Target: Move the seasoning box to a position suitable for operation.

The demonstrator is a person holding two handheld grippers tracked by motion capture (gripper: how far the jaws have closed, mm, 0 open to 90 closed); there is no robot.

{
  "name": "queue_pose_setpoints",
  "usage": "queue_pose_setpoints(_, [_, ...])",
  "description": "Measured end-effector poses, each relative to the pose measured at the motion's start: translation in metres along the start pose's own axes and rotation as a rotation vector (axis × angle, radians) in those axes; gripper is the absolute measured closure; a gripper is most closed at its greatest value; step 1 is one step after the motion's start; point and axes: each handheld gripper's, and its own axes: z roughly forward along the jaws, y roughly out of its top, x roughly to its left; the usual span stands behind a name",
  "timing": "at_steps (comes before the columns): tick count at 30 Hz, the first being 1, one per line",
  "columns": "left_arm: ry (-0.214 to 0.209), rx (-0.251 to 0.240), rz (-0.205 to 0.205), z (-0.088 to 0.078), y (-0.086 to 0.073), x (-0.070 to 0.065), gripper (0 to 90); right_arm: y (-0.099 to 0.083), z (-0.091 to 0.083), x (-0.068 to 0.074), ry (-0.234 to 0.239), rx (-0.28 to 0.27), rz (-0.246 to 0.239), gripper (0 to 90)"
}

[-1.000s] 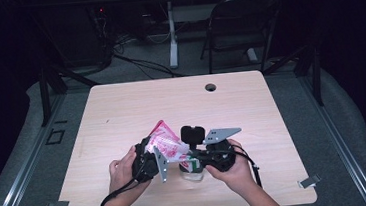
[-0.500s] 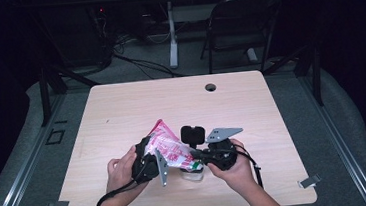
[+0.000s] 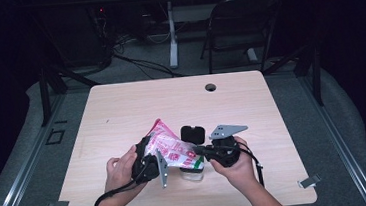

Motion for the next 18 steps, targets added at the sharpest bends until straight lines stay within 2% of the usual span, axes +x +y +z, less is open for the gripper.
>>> queue_pose_setpoints(7, [0.023, 0.008, 0.034, -0.001, 0.002, -0.003, 57.2, -0.001, 0.001, -0.005, -0.022, -0.002, 0.005, 90.0])
queue_pose_setpoints(12, [0.047, 0.005, 0.035, -0.001, 0.003, -0.003, 57.4, -0.001, 0.001, -0.008, -0.005, -0.016, 0.021, 90.0])
queue_pose_setpoints(18, [0.06, 0.006, 0.069, 0.002, 0.004, -0.009, 57.4, -0.004, 0.005, -0.013, -0.005, -0.008, 0.043, 90.0])
